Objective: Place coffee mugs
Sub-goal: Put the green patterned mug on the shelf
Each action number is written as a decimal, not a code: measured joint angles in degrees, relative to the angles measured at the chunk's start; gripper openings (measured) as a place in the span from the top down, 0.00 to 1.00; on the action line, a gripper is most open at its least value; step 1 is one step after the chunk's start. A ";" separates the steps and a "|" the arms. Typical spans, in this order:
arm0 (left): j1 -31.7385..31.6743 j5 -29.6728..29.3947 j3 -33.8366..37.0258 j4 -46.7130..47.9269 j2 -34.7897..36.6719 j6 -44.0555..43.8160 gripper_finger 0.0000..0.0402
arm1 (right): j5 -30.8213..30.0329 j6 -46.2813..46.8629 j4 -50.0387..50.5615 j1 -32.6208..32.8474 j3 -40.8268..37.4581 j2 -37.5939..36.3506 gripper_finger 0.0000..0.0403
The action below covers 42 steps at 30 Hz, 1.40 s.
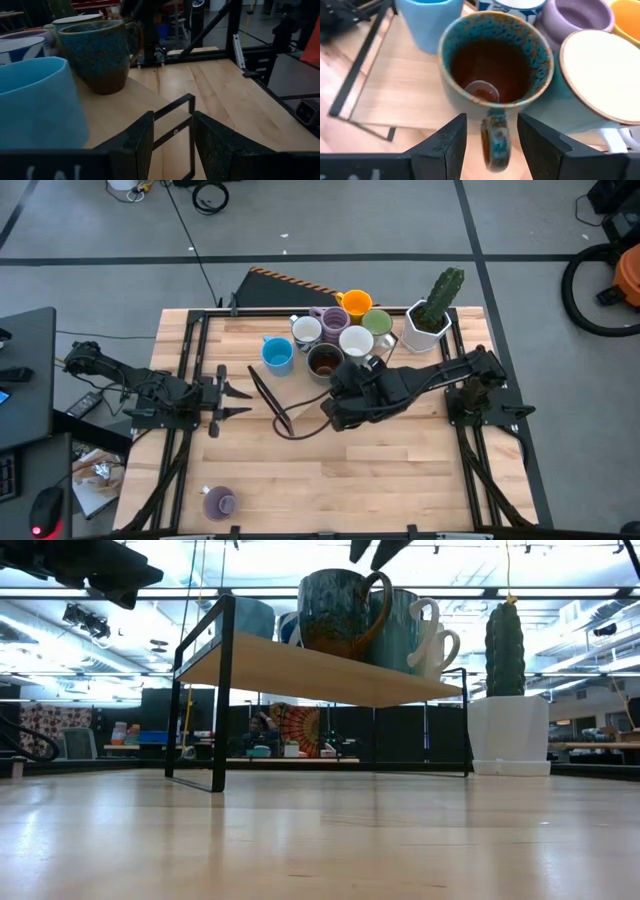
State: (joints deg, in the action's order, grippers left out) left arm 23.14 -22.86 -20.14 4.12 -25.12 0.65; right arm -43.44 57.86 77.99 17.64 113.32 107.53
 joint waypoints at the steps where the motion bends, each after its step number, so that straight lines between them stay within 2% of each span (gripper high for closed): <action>1: 0.00 0.44 0.00 0.00 0.00 -0.22 0.65 | 0.02 -0.40 -0.02 0.14 0.02 0.00 0.55; 6: 0.00 0.67 0.00 0.55 0.00 -2.37 0.65 | -1.53 -5.46 -2.51 0.79 0.02 0.02 0.55; 10: 0.00 0.67 0.00 0.52 0.00 -3.03 0.65 | -4.48 -18.00 -10.16 1.21 0.02 0.04 0.55; 18: 0.00 0.67 0.00 0.61 0.00 -4.53 0.65 | -3.49 -47.43 -27.66 0.51 -2.74 0.26 0.60; 22: 0.00 0.67 0.00 0.69 0.00 -4.49 0.65 | -6.58 -59.54 -32.54 1.41 -3.69 0.22 0.62; 38: -0.02 0.67 0.00 0.92 0.00 -4.49 0.65 | -10.23 -76.36 -37.70 1.28 -12.15 0.14 0.62; 42: -0.02 0.67 0.00 1.25 0.00 -4.51 0.65 | -15.43 -76.58 -37.27 0.97 -13.68 0.24 0.62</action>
State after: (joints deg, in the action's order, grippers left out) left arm 23.11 -22.20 -20.14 5.37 -25.12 -3.86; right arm -58.87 -18.72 40.72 18.61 99.63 107.77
